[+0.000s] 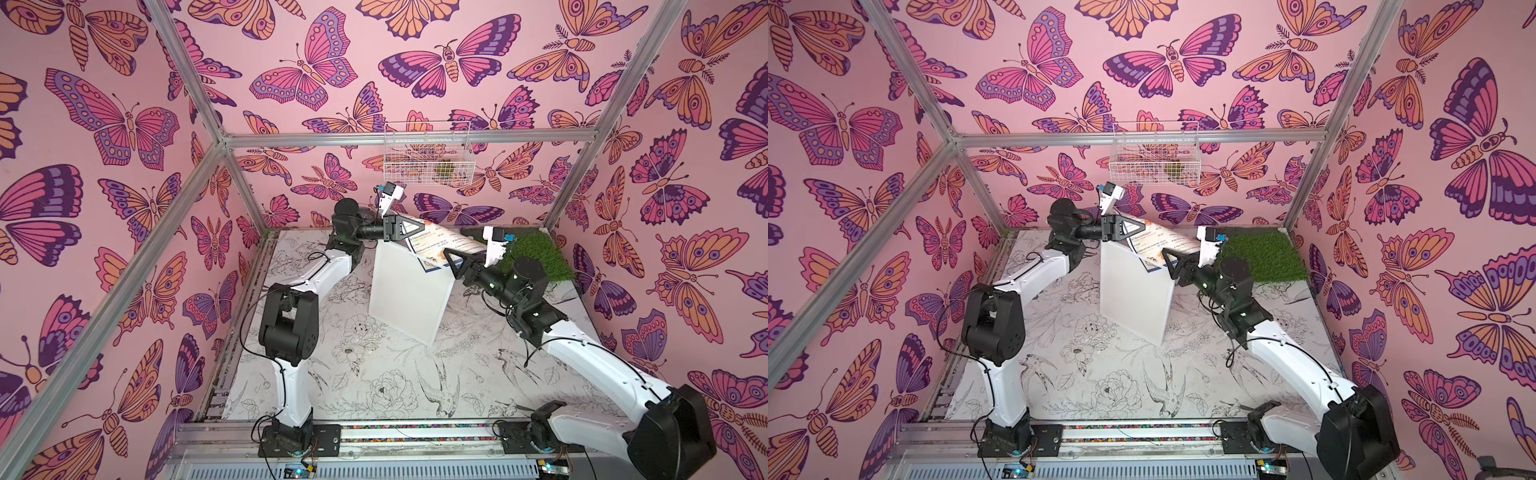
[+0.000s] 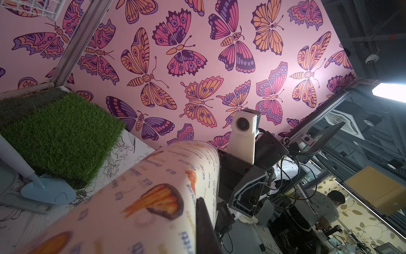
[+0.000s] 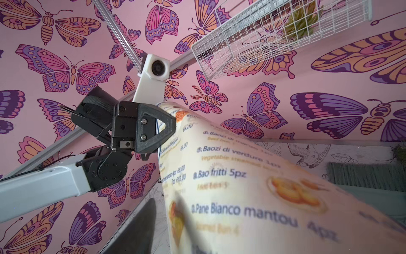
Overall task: Insert the menus into the narrow rack
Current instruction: Insert the menu into the narrow rack.
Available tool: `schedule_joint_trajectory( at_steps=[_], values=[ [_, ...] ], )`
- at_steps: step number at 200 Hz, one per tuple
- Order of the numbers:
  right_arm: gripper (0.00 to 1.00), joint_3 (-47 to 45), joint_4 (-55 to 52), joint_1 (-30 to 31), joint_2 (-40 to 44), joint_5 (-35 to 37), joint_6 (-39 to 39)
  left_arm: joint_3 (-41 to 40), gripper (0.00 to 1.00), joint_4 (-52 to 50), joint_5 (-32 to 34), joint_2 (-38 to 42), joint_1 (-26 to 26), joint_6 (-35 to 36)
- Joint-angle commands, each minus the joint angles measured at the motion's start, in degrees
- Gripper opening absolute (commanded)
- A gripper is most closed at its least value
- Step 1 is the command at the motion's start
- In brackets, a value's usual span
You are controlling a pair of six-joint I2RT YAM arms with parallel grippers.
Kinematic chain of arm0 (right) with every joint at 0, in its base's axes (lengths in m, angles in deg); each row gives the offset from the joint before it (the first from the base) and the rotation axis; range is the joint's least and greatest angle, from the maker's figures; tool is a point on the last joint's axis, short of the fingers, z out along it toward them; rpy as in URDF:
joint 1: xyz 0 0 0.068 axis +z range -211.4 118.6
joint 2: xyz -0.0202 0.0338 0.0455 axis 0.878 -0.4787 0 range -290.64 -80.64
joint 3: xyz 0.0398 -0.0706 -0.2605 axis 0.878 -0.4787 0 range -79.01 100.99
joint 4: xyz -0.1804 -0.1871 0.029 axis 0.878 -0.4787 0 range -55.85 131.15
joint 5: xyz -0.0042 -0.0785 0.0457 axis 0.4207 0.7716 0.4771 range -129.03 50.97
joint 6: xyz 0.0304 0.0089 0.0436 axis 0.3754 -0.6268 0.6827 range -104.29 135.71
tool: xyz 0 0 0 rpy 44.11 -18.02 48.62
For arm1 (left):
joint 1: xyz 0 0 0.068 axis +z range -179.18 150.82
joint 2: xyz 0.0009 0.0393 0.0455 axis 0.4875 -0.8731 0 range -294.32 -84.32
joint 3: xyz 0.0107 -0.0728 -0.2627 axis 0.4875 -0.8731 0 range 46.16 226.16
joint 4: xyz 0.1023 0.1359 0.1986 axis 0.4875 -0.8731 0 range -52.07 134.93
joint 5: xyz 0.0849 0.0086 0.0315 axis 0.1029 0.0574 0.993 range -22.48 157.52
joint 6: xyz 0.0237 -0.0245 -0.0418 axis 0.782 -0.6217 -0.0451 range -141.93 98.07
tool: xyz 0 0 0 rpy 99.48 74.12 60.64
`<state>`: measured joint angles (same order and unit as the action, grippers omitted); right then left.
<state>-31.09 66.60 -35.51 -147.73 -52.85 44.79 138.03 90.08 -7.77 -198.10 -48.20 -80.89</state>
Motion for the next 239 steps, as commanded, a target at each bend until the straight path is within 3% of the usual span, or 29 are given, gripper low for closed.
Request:
schedule_joint_trajectory(
  at_steps=[1, 57, 109, 133, 161, 204, 224, 239],
  values=[
    [0.70, 0.83, 0.53, -1.64, 1.61, -2.93, 2.56, -0.23, 0.01, 0.72, -2.35, -0.02, 0.31, 0.97],
    [0.73, 2.51, -0.19, -6.42, 1.00, -9.56, 7.86, 1.32, 0.01, 2.25, -4.98, -1.06, 0.48, -0.65],
    [0.73, 4.10, -1.72, -9.57, 0.31, -13.35, 8.87, 4.87, 0.00, 11.96, -7.98, -4.30, 0.71, -10.86],
    [0.68, 5.26, -1.76, -10.22, -0.75, -14.97, 8.89, 7.28, 0.00, 16.01, -9.29, -6.19, 0.83, -15.64],
    [0.57, 6.89, -2.87, -10.46, -2.44, -17.23, 8.43, 8.14, 0.00, 16.16, -9.97, -7.08, 1.09, -16.28],
    [0.44, 10.04, -9.04, -10.68, -3.31, -17.79, 3.74, 8.34, 0.00, 13.74, -9.67, -6.72, 1.86, -14.59],
    [0.37, 10.69, -11.11, -10.68, -3.15, -17.29, 2.04, 6.83, 0.00, 6.82, -7.69, -5.20, 2.48, -8.08],
    [0.29, 10.79, -11.21, -10.68, -3.35, -17.61, 1.96, 5.41, 0.00, -2.98, -5.72, -3.07, 2.66, 1.04]
  ],
)
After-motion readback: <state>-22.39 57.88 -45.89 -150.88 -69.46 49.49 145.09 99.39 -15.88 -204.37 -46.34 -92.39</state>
